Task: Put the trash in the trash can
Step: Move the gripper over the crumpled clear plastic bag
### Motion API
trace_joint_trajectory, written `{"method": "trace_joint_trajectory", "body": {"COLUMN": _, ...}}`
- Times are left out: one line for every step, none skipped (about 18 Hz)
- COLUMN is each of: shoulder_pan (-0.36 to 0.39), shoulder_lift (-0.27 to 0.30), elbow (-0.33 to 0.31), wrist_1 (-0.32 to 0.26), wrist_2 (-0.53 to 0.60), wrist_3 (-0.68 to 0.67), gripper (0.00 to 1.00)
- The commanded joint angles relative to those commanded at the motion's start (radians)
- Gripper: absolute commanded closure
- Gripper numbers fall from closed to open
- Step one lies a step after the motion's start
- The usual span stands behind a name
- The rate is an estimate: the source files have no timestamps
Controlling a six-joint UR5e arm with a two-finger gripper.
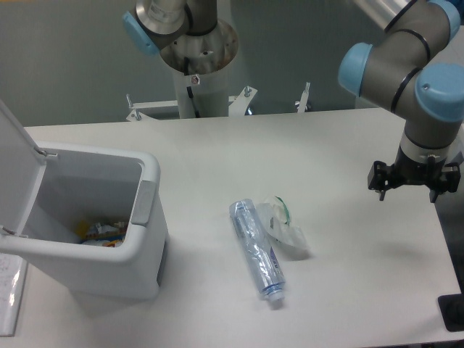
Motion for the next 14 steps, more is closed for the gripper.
{"method": "trace_joint_trajectory", "body": {"shoulder_pan": 0.0, "shoulder_lift": 0.0, "elbow": -0.003, "wrist_1": 0.0, "wrist_2": 0.0, "wrist_3": 0.0, "gripper": 0.0}}
{"method": "trace_joint_trajectory", "body": {"shoulder_pan": -0.002, "shoulder_lift": 0.0, "elbow": -0.005, "wrist_1": 0.002, "wrist_2": 0.0, "wrist_3": 0.0, "gripper": 0.0}}
{"method": "trace_joint_trajectory", "body": {"shoulder_pan": -0.006, "shoulder_lift": 0.0, "elbow": -0.005, "wrist_1": 0.002, "wrist_2": 0.0, "wrist_3": -0.002, "gripper": 0.0}}
{"method": "trace_joint_trajectory", "body": {"shoulder_pan": -0.009, "shoulder_lift": 0.0, "elbow": -0.006, "wrist_1": 0.002, "wrist_2": 0.002, "wrist_3": -0.002, "gripper": 0.0}}
{"method": "trace_joint_trajectory", "body": {"shoulder_pan": -0.012, "shoulder_lift": 0.0, "elbow": -0.006, "wrist_1": 0.003, "wrist_2": 0.0, "wrist_3": -0.002, "gripper": 0.0}}
{"method": "trace_joint_trajectory", "body": {"shoulder_pan": -0.02, "shoulder_lift": 0.002, "elbow": -0.006, "wrist_1": 0.002, "wrist_2": 0.002, "wrist_3": -0.002, "gripper": 0.0}}
{"method": "trace_joint_trajectory", "body": {"shoulder_pan": -0.029, "shoulder_lift": 0.005, "elbow": -0.009, "wrist_1": 0.002, "wrist_2": 0.0, "wrist_3": -0.002, "gripper": 0.0}}
{"method": "trace_joint_trajectory", "body": {"shoulder_pan": -0.04, "shoulder_lift": 0.005, "elbow": -0.012, "wrist_1": 0.002, "wrist_2": -0.002, "wrist_3": 0.0, "gripper": 0.0}}
{"method": "trace_joint_trajectory", "body": {"shoulder_pan": -0.055, "shoulder_lift": 0.005, "elbow": -0.021, "wrist_1": 0.009, "wrist_2": 0.0, "wrist_3": 0.0, "gripper": 0.0}}
{"method": "trace_joint_trajectory", "body": {"shoulder_pan": -0.072, "shoulder_lift": 0.002, "elbow": -0.031, "wrist_1": 0.014, "wrist_2": 0.0, "wrist_3": -0.003, "gripper": 0.0}}
{"method": "trace_joint_trajectory", "body": {"shoulder_pan": -0.084, "shoulder_lift": 0.002, "elbow": -0.043, "wrist_1": 0.014, "wrist_2": 0.002, "wrist_3": -0.006, "gripper": 0.0}}
{"method": "trace_joint_trajectory", "body": {"shoulder_pan": -0.093, "shoulder_lift": 0.003, "elbow": -0.061, "wrist_1": 0.014, "wrist_2": 0.002, "wrist_3": -0.006, "gripper": 0.0}}
{"method": "trace_joint_trajectory", "body": {"shoulder_pan": -0.097, "shoulder_lift": 0.008, "elbow": -0.083, "wrist_1": 0.015, "wrist_2": 0.0, "wrist_3": -0.011, "gripper": 0.0}}
{"method": "trace_joint_trajectory", "body": {"shoulder_pan": -0.1, "shoulder_lift": 0.011, "elbow": -0.101, "wrist_1": 0.018, "wrist_2": -0.002, "wrist_3": -0.012, "gripper": 0.0}}
